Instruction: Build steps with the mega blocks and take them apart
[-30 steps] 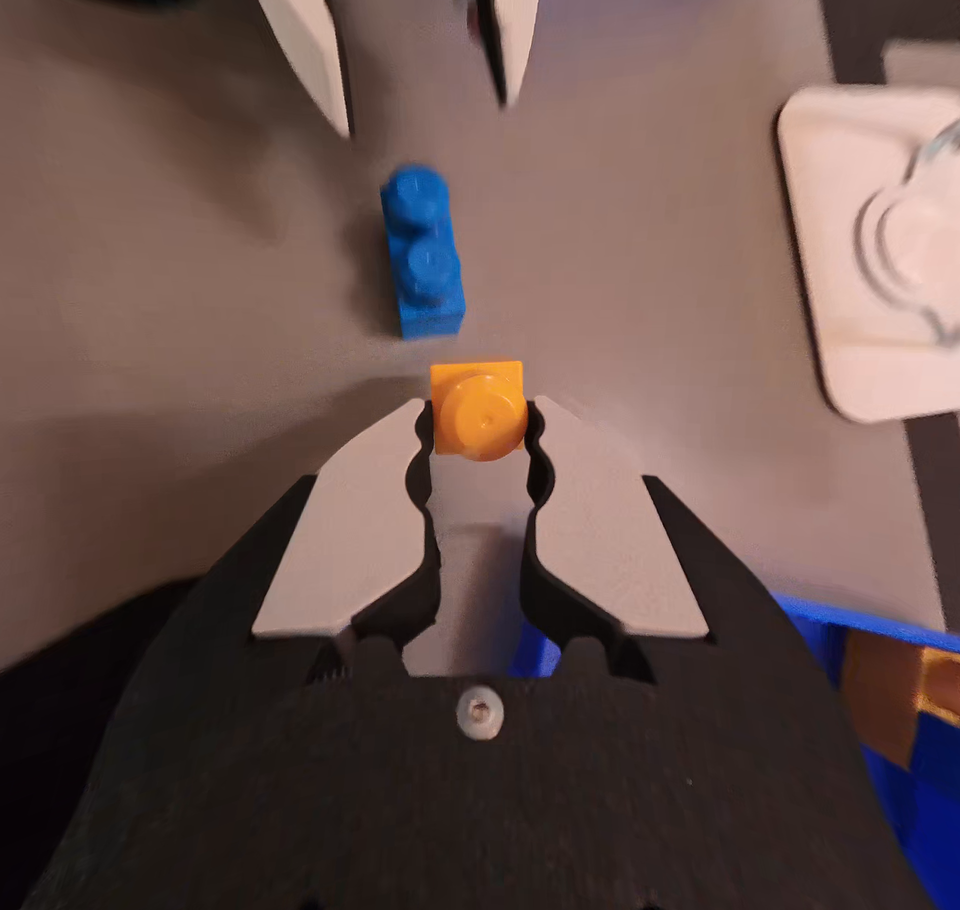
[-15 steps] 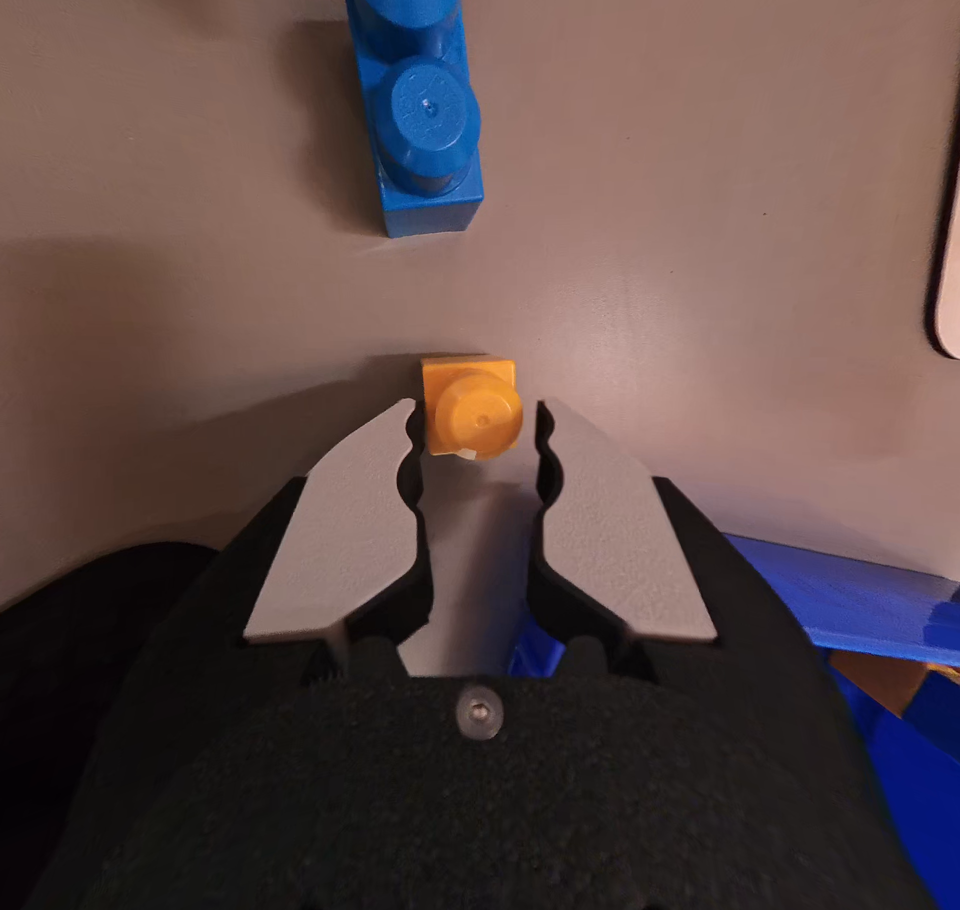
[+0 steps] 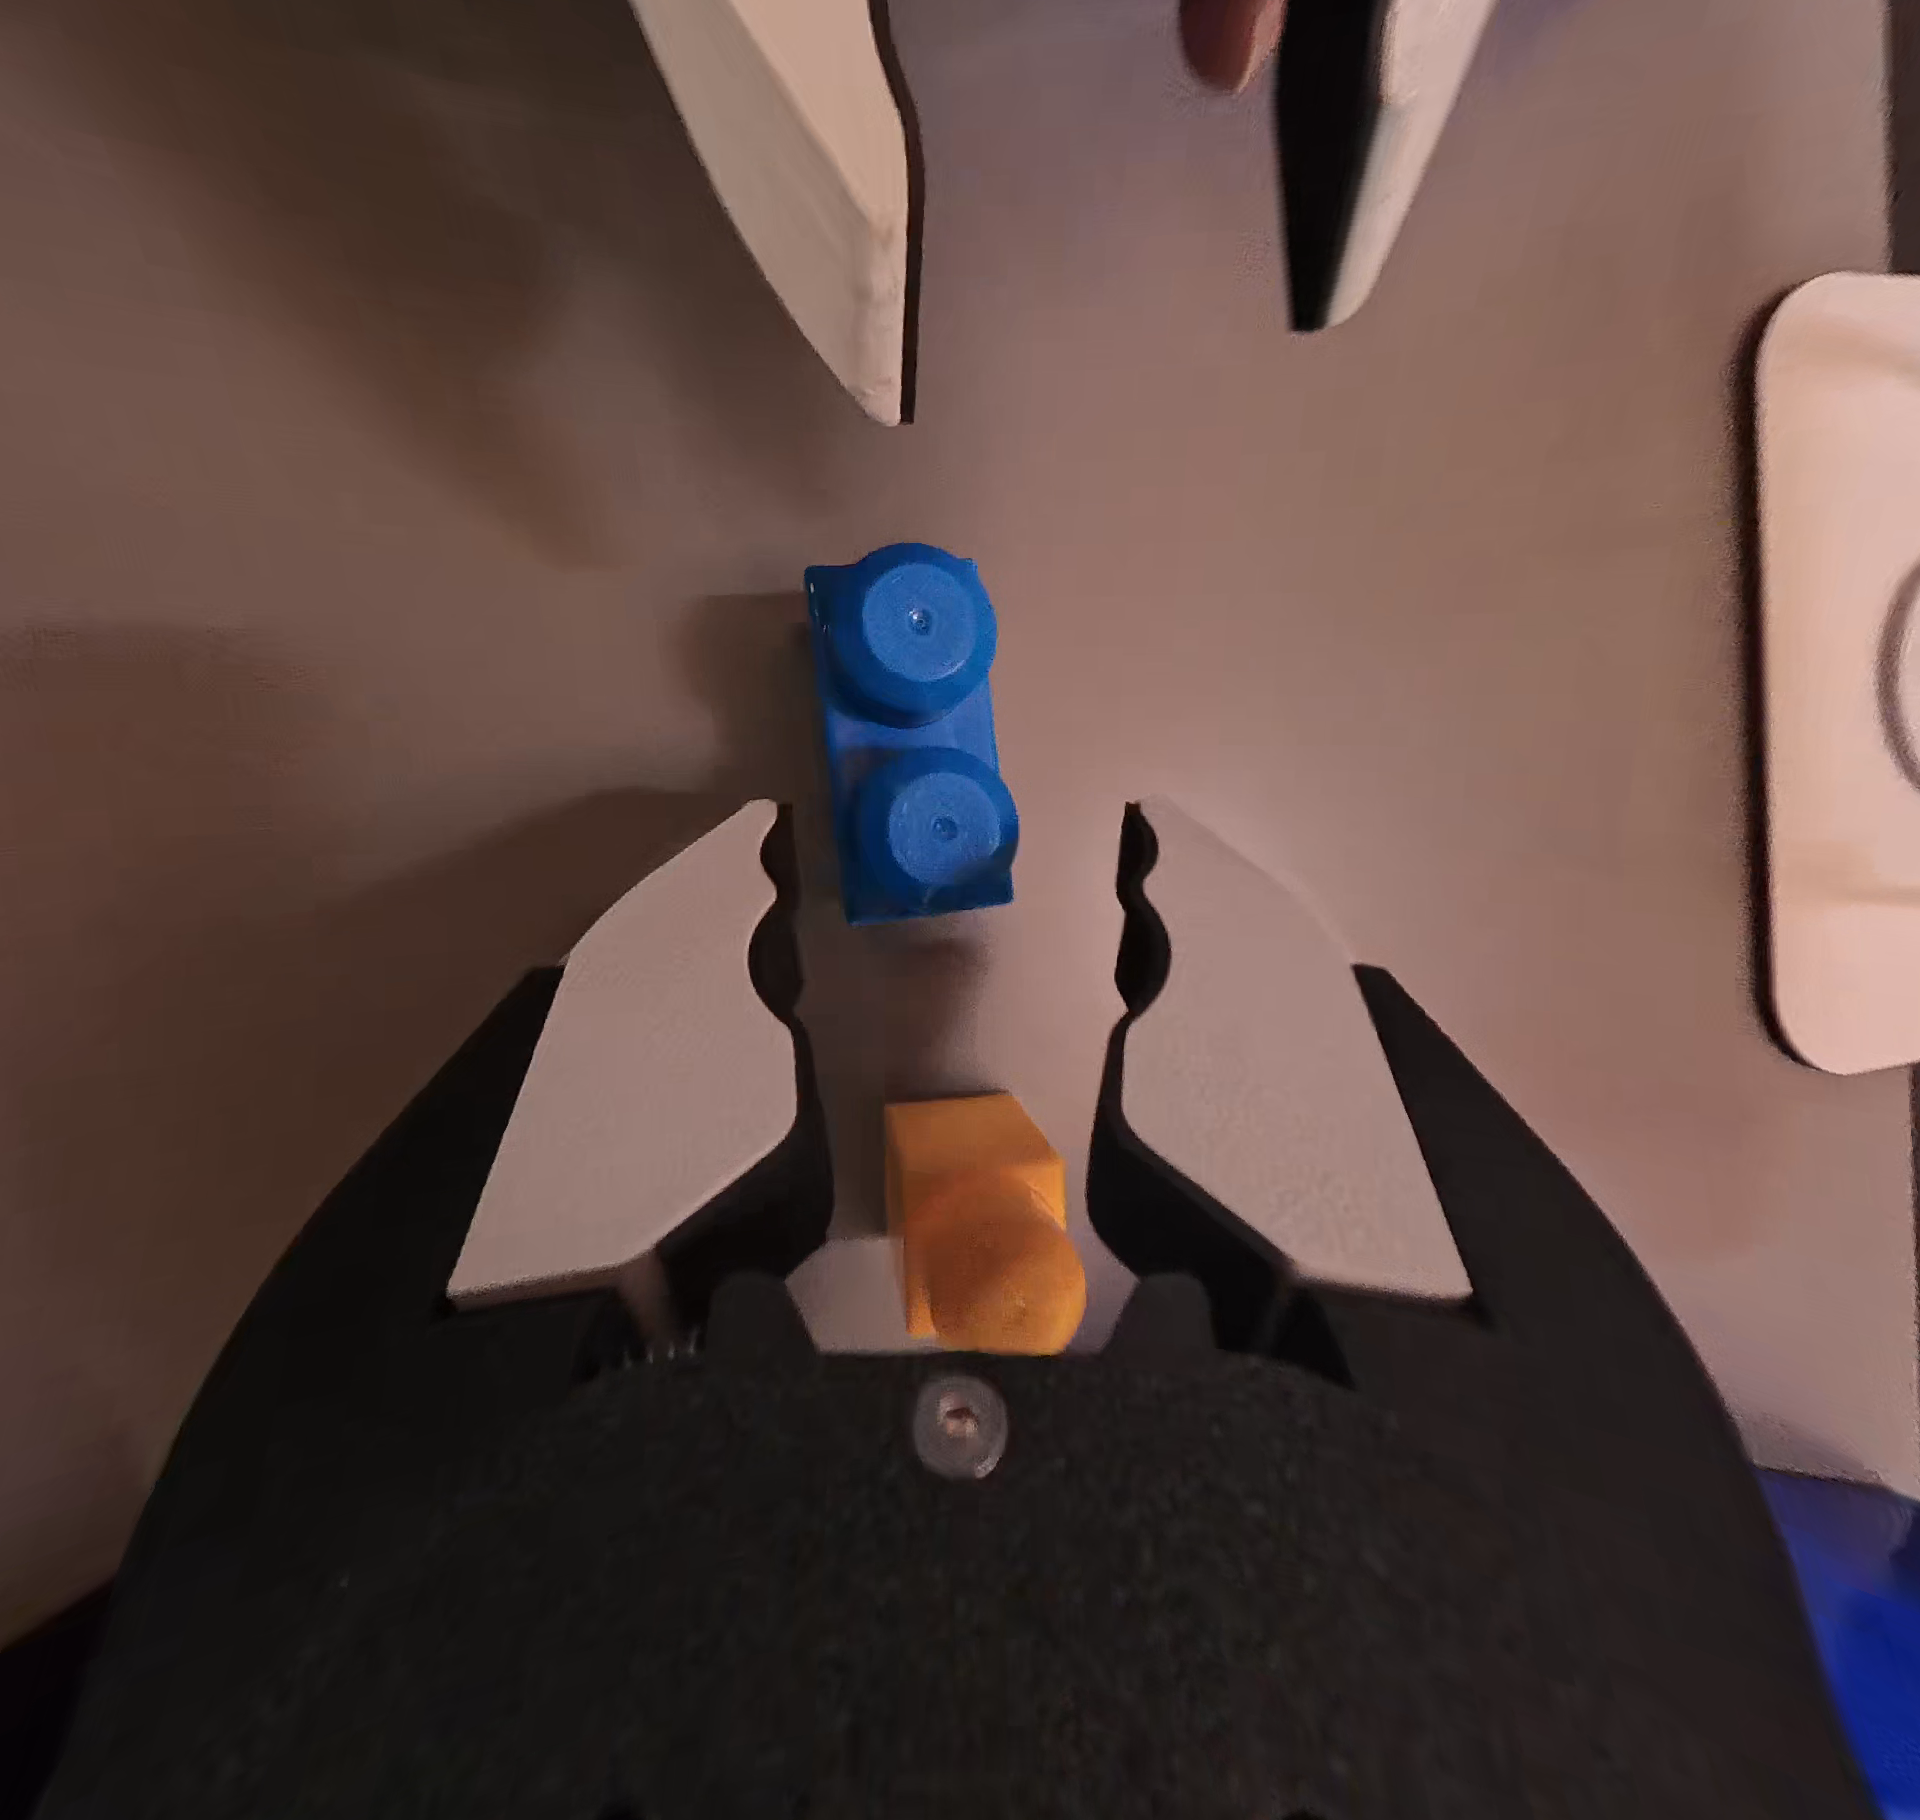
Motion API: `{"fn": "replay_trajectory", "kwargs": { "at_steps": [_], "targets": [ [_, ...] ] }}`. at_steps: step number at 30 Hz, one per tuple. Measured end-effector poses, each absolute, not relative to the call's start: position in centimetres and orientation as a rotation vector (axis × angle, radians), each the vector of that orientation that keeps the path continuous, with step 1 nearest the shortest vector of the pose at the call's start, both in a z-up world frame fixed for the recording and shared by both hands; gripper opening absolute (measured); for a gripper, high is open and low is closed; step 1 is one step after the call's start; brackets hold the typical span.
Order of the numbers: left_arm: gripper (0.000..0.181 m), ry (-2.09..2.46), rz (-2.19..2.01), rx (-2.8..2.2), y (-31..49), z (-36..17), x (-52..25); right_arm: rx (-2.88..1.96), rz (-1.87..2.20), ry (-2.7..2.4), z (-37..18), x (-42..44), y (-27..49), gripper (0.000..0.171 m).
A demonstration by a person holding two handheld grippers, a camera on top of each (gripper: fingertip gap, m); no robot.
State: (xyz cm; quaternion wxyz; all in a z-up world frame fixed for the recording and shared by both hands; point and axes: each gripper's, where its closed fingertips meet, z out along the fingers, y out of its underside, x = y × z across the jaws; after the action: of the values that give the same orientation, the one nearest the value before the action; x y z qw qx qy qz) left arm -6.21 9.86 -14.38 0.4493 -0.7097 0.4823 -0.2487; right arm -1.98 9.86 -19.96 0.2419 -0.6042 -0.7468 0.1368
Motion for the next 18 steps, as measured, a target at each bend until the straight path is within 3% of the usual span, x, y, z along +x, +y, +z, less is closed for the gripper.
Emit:
{"fn": "replay_trajectory", "kwargs": {
  "at_steps": [2, 4, 8, 15, 18],
  "targets": [
    [0.047, 1.201, -0.615, -1.752, 9.8, -14.4, -6.3, -1.669, 0.347, -2.074, -20.9, -2.1, 9.8, 0.056],
    [0.047, 1.2, -0.619, -1.75, 9.7, -14.3, -6.4, -1.687, 0.323, -2.082, -21.4, -2.1, 9.9, 0.037],
    [0.048, 1.174, -0.66, -1.725, 9.6, -13.7, -6.7, -1.692, 0.395, -2.021, -20.3, -2.2, 10.2, 0.035],
    [0.05, 0.844, -0.91, -1.495, 10.3, -7.4, -7.3, -1.405, 1.21, -1.374, -7.6, -3.4, 11.0, 0.035],
    [0.048, 0.731, -0.995, -1.399, 9.9, -4.9, -7.0, -1.291, 1.441, -1.171, -4.7, -3.1, 11.0, 0.035]
  ]
}}
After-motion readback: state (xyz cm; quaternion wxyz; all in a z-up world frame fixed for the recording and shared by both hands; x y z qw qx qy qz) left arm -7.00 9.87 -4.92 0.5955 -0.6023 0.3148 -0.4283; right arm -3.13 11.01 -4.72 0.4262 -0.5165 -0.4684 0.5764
